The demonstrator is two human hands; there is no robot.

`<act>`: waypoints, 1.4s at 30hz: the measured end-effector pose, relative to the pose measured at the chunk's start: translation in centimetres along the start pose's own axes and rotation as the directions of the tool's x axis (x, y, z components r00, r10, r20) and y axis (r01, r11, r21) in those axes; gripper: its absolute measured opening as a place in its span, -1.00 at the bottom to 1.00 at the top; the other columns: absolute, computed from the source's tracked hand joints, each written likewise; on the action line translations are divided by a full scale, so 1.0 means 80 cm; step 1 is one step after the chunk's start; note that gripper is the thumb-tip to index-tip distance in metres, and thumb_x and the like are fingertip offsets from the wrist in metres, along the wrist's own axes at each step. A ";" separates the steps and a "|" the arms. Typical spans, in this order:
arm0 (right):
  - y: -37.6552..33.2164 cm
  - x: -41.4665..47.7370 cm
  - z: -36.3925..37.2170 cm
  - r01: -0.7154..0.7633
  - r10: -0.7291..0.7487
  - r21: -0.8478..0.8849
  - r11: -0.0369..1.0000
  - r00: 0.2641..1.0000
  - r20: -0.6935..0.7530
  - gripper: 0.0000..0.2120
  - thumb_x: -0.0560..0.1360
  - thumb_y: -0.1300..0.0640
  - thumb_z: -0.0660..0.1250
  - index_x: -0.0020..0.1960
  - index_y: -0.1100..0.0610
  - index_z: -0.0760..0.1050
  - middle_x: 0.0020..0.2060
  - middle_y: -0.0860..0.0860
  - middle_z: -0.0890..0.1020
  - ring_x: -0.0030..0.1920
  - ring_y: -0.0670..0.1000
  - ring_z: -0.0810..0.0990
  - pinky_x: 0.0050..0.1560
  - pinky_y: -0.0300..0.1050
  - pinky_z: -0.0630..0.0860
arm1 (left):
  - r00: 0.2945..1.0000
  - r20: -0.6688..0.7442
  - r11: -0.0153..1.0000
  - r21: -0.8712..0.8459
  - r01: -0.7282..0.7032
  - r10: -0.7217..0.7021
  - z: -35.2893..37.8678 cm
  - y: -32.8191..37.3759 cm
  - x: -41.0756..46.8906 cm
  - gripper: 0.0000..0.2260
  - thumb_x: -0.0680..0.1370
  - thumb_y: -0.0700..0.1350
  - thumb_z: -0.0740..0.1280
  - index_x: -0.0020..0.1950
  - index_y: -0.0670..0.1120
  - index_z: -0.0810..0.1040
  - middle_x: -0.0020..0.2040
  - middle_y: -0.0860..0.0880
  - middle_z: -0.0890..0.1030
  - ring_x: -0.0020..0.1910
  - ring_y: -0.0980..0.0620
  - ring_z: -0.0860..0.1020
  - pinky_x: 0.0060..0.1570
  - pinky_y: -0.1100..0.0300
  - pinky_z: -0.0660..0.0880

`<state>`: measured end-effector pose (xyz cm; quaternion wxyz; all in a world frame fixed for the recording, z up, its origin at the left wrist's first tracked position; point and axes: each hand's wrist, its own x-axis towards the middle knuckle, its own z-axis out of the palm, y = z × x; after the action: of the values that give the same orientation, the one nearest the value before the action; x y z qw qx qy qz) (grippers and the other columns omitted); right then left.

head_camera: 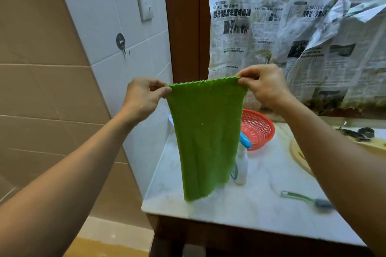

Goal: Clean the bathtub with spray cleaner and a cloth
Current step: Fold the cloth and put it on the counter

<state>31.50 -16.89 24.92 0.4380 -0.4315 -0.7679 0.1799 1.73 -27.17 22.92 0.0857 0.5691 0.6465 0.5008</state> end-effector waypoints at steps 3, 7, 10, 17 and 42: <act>-0.022 0.007 -0.007 0.059 -0.058 0.026 0.998 0.997 -0.055 -0.86 0.51 0.21 0.50 0.05 0.07 0.73 -0.15 -0.08 0.71 -0.10 -0.09 0.67 0.05 -0.14 0.65 | 0.998 -0.057 0.999 -0.017 -0.037 0.036 -0.017 0.014 0.006 -0.92 0.55 -0.14 0.50 0.03 -0.07 0.74 -0.15 0.06 0.73 -0.21 0.28 0.66 -0.10 0.43 0.54; -0.022 -0.020 -0.002 0.066 -0.066 0.053 0.996 0.998 0.002 -0.82 0.50 0.24 0.50 0.03 0.00 0.71 -0.16 -0.13 0.70 -0.12 -0.14 0.68 -0.01 -0.29 0.62 | 0.999 -0.042 0.999 -0.038 -0.029 0.027 -0.021 0.004 -0.023 -0.94 0.57 -0.17 0.48 0.02 -0.06 0.73 -0.15 0.08 0.71 -0.23 0.33 0.63 -0.14 0.46 0.51; 0.003 -0.059 0.015 0.022 -0.026 0.045 0.999 0.995 0.098 -0.77 0.49 0.25 0.51 0.00 -0.09 0.69 -0.20 -0.18 0.70 -0.16 -0.18 0.68 -0.04 -0.29 0.62 | 0.999 0.032 0.997 -0.073 0.035 -0.033 -0.010 -0.027 -0.064 -0.94 0.56 -0.21 0.48 -0.03 -0.07 0.73 -0.16 0.08 0.73 -0.20 0.26 0.65 -0.03 0.40 0.56; 0.070 -0.161 0.050 -0.135 0.125 0.012 0.991 0.939 0.321 -0.74 0.46 0.30 0.52 -0.13 -0.09 0.71 -0.29 -0.17 0.71 -0.28 -0.24 0.62 -0.13 -0.38 0.51 | 0.972 0.174 0.983 -0.064 0.173 -0.159 0.022 -0.091 -0.170 -0.80 0.52 -0.21 0.52 -0.15 0.11 0.71 -0.21 0.12 0.74 -0.19 0.14 0.69 -0.04 0.24 0.58; 0.133 -0.186 0.163 -0.281 0.409 -0.388 0.878 0.861 0.303 -0.86 0.53 0.25 0.40 0.00 0.13 0.72 -0.14 0.03 0.71 -0.11 -0.02 0.59 -0.05 -0.21 0.47 | 0.906 0.261 0.942 0.079 0.325 -0.334 0.099 -0.203 -0.161 -0.97 0.52 -0.16 0.52 -0.10 -0.05 0.74 -0.28 0.06 0.71 -0.26 0.15 0.67 -0.12 0.24 0.55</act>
<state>29.69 -21.80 3.06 0.1640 -0.5883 -0.7650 0.2043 0.89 -30.98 1.04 0.2470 0.5159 0.7238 0.3860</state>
